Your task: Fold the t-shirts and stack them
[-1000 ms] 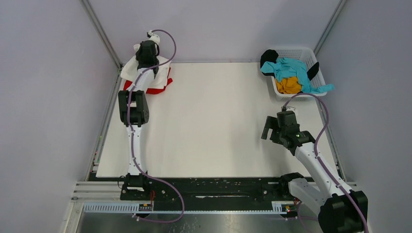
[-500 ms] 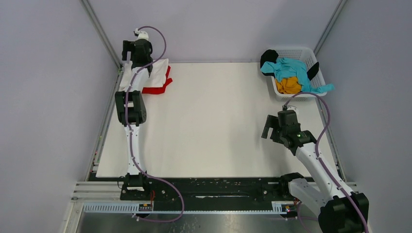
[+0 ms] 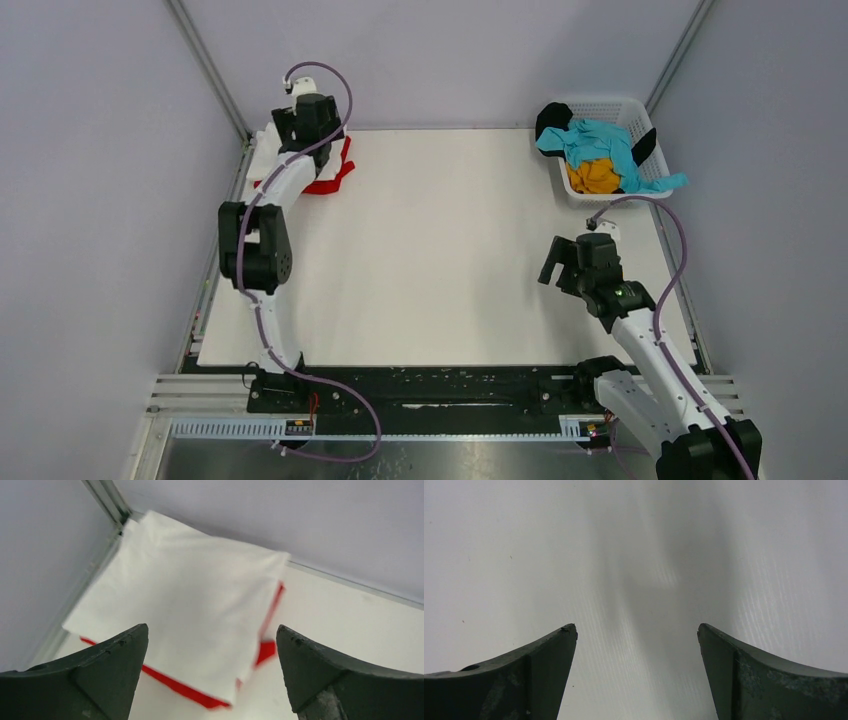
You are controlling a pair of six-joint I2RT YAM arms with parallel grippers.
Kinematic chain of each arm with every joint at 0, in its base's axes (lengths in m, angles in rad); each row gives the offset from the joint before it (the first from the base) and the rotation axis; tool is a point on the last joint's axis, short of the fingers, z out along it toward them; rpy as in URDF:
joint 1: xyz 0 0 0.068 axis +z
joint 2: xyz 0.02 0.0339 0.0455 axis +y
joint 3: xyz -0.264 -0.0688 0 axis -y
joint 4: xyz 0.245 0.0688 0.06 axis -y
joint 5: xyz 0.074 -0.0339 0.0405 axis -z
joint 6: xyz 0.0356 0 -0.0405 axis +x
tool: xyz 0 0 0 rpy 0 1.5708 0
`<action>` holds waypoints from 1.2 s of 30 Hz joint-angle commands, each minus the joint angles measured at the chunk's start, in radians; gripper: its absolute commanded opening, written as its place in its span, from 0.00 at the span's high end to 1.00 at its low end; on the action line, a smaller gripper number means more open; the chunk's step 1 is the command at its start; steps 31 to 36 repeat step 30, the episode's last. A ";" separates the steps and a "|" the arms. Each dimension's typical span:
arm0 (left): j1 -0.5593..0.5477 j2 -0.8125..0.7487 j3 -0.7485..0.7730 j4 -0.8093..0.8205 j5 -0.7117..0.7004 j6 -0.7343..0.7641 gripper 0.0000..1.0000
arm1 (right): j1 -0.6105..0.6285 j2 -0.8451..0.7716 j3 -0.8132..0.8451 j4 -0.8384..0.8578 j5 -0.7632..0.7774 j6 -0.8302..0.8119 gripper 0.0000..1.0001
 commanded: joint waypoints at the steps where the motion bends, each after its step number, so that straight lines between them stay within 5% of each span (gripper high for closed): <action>1: -0.072 -0.253 -0.178 0.053 0.110 -0.250 0.01 | -0.003 -0.016 -0.025 0.107 -0.011 0.015 0.00; 9: -0.316 -0.725 -0.710 -0.063 0.154 -0.394 0.01 | -0.006 -0.059 -0.062 0.099 0.007 0.024 0.01; 17: -0.462 -1.033 -0.937 -0.355 0.007 -0.487 0.01 | -0.006 -0.155 -0.102 0.121 0.076 0.058 0.01; 25: -0.464 -1.286 -1.062 -0.317 -0.015 -0.491 0.01 | -0.005 -0.285 -0.163 0.151 0.127 0.064 0.00; 36: -0.465 -1.333 -1.078 -0.297 -0.014 -0.483 0.01 | -0.005 -0.302 -0.171 0.159 0.128 0.065 0.00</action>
